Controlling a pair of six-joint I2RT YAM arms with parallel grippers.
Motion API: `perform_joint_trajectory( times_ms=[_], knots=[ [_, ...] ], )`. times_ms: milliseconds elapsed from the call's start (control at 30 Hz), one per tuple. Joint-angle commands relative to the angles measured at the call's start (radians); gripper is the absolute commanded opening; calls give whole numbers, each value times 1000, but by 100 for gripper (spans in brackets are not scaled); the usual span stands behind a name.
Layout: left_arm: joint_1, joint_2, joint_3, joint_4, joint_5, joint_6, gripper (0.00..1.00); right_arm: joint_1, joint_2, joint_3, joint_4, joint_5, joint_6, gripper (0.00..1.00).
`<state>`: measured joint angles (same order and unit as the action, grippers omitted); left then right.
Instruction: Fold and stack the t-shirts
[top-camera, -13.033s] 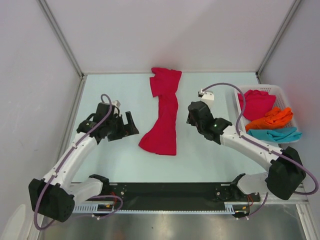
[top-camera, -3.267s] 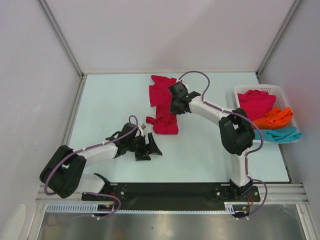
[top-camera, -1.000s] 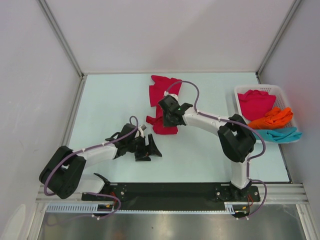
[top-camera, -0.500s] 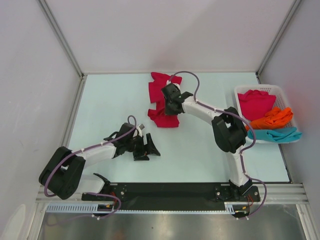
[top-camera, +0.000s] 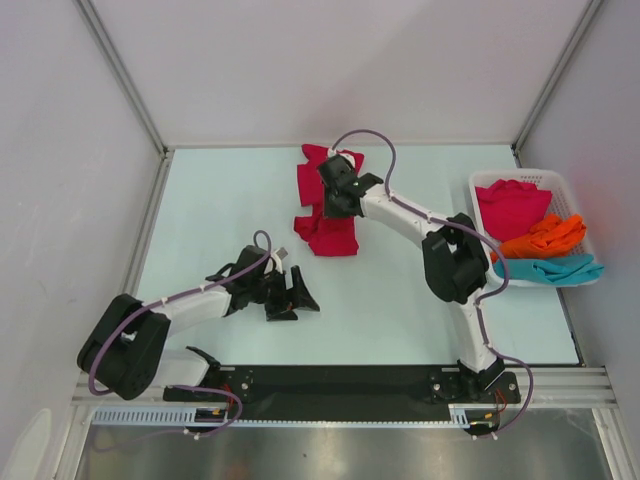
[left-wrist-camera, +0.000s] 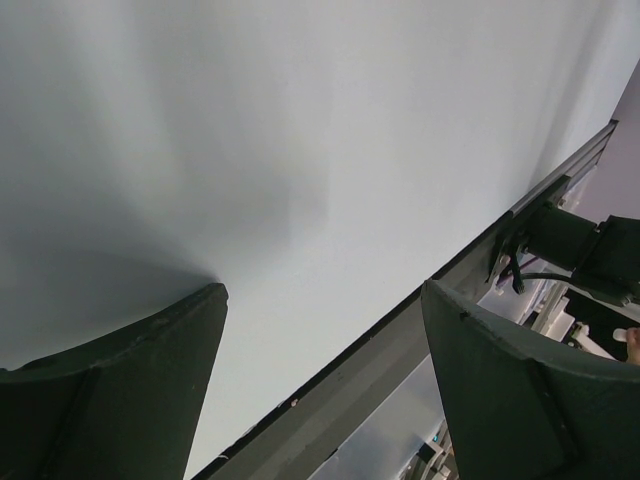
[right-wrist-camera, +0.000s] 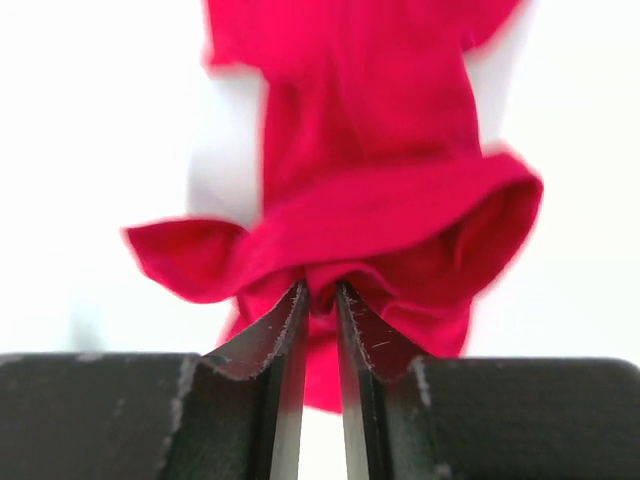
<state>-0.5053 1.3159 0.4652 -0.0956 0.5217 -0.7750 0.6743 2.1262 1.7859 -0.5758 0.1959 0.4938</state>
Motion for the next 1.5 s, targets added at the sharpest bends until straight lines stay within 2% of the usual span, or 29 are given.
perform_joint_trajectory(
  times_ms=[0, 300, 400, 533, 800, 900, 1200, 1467],
  knots=[
    [24, -3, -45, -84, -101, 75, 88, -5, 54, 170, -27, 26, -32, 22],
    [48, -24, -46, -111, -100, 94, 87, -27, 195, 365, -104, 14, -47, 22],
    [59, -32, -54, -110, -101, 98, 88, -21, 166, 334, -96, 36, -54, 21],
    [60, -21, -59, -104, -98, 102, 88, -5, 40, 244, -67, 86, -75, 21],
    [60, -3, -46, -89, -83, 94, 88, 21, -212, -58, -18, 158, -66, 21],
    [60, 11, -40, -84, -81, 95, 88, 27, -267, -121, 2, 148, -44, 21],
    [60, 13, -34, -90, -80, 95, 88, 47, -213, -200, 34, 97, -6, 21],
    [60, 25, -30, -95, -78, 98, 87, 47, -104, -50, 14, 88, -37, 21]
  ],
)
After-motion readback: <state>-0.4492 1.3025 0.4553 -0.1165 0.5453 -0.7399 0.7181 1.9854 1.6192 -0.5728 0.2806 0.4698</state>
